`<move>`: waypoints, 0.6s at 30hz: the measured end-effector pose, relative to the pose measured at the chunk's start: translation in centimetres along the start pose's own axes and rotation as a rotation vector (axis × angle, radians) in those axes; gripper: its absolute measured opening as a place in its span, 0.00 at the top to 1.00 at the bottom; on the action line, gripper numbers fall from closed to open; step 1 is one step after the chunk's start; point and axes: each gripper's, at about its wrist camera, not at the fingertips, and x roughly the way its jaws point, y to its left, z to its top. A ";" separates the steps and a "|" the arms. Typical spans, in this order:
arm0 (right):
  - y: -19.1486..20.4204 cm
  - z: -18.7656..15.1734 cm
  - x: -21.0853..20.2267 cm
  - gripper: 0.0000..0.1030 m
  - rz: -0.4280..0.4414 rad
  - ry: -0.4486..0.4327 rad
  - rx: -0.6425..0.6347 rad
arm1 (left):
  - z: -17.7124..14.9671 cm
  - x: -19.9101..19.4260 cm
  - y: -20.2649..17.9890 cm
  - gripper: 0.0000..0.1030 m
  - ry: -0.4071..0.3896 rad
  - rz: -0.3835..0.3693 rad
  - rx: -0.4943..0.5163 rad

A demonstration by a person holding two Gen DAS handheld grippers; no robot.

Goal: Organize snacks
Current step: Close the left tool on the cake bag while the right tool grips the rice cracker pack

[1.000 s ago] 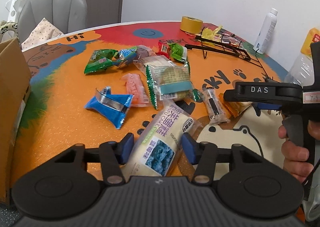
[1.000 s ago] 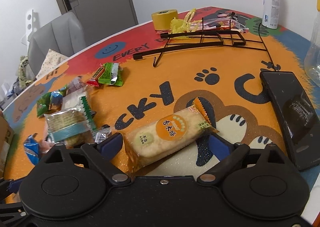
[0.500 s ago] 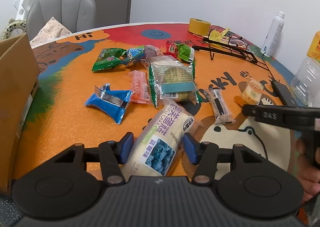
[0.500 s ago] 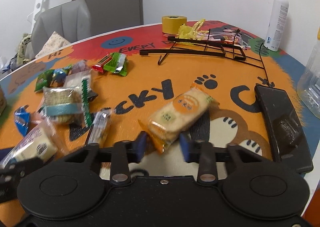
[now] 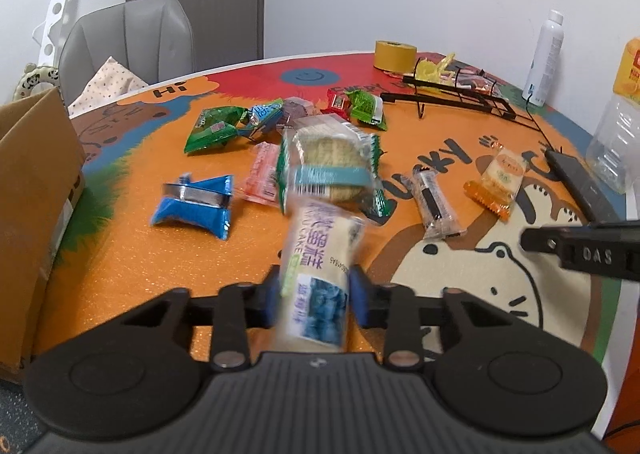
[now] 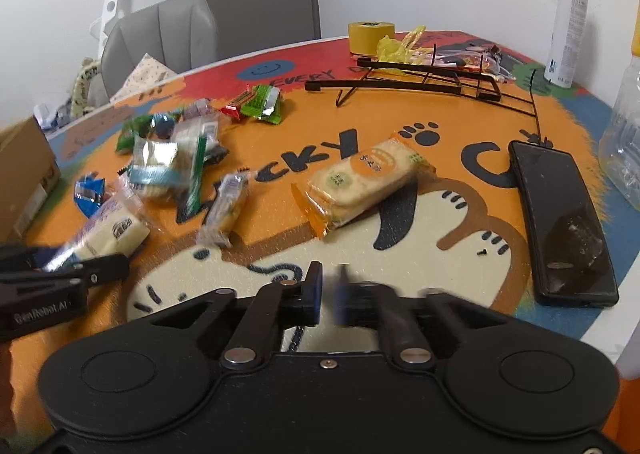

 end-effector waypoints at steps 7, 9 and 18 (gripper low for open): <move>0.4 1.9 0.9 0.34 -0.034 -0.053 0.017 | 0.3 -2.0 0.5 0.75 -0.052 -0.017 -0.018; 0.6 2.1 1.5 0.31 -0.046 -0.054 0.021 | 0.5 -2.6 0.9 0.76 -0.070 -0.017 -0.030; 0.5 3.5 4.1 0.26 -0.102 -0.052 0.091 | 1.4 -3.5 2.6 0.76 -0.108 0.007 -0.066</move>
